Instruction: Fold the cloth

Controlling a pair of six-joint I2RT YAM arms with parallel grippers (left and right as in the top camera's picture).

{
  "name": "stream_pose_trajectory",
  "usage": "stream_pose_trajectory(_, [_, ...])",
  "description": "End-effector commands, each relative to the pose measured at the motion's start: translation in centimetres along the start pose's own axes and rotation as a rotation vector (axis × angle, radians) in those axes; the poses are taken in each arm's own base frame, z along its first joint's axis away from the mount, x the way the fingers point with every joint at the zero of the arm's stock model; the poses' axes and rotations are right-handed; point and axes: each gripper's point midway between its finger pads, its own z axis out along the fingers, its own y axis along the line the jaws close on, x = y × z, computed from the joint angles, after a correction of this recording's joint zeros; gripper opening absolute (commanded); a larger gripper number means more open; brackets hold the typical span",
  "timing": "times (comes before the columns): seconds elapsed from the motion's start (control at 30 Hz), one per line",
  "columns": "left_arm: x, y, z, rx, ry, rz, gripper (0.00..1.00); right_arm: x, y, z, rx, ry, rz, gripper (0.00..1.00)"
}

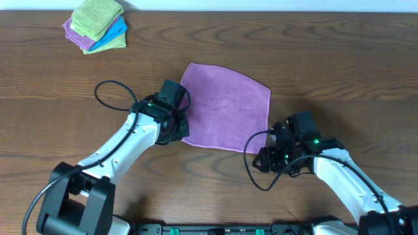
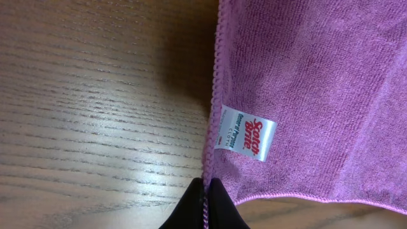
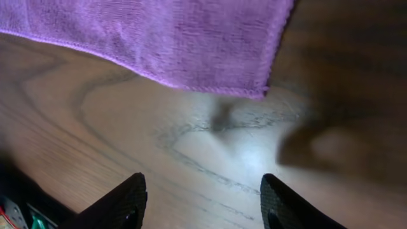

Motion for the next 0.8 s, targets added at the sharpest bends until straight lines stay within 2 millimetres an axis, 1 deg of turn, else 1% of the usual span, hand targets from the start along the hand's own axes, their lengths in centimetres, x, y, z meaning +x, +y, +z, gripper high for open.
stream_pose_trajectory(0.0, [-0.1,0.3,-0.2,-0.016,-0.014,0.025,0.06,-0.4,-0.1,-0.1,-0.032,-0.022,0.039,0.58])
stream_pose_trajectory(0.17, [-0.1,0.3,-0.2,-0.016,-0.015,0.024,0.06,-2.1,0.0,-0.2,-0.044,-0.088,0.017,0.59])
stream_pose_trajectory(0.33, [-0.2,0.2,-0.2,-0.013,-0.018,0.025,0.06,-2.1,-0.8,0.8,-0.019,-0.065,0.035,0.55])
stream_pose_trajectory(0.43, [-0.2,0.2,-0.2,-0.013,-0.019,0.025,0.06,-2.2,-1.5,1.5,0.001,-0.055,0.043,0.54])
stream_pose_trajectory(0.53, [-0.2,0.2,-0.2,-0.013,-0.018,0.025,0.06,-2.7,-2.2,2.0,0.027,-0.063,0.047,0.54])
stream_pose_trajectory(0.67, [-0.2,0.2,-0.2,-0.012,-0.02,0.025,0.06,-3.4,-2.5,2.6,0.025,-0.078,0.048,0.55])
stream_pose_trajectory(0.77, [-0.2,0.2,-0.2,-0.012,-0.02,0.025,0.06,-3.3,-3.0,3.3,0.034,-0.06,0.061,0.56])
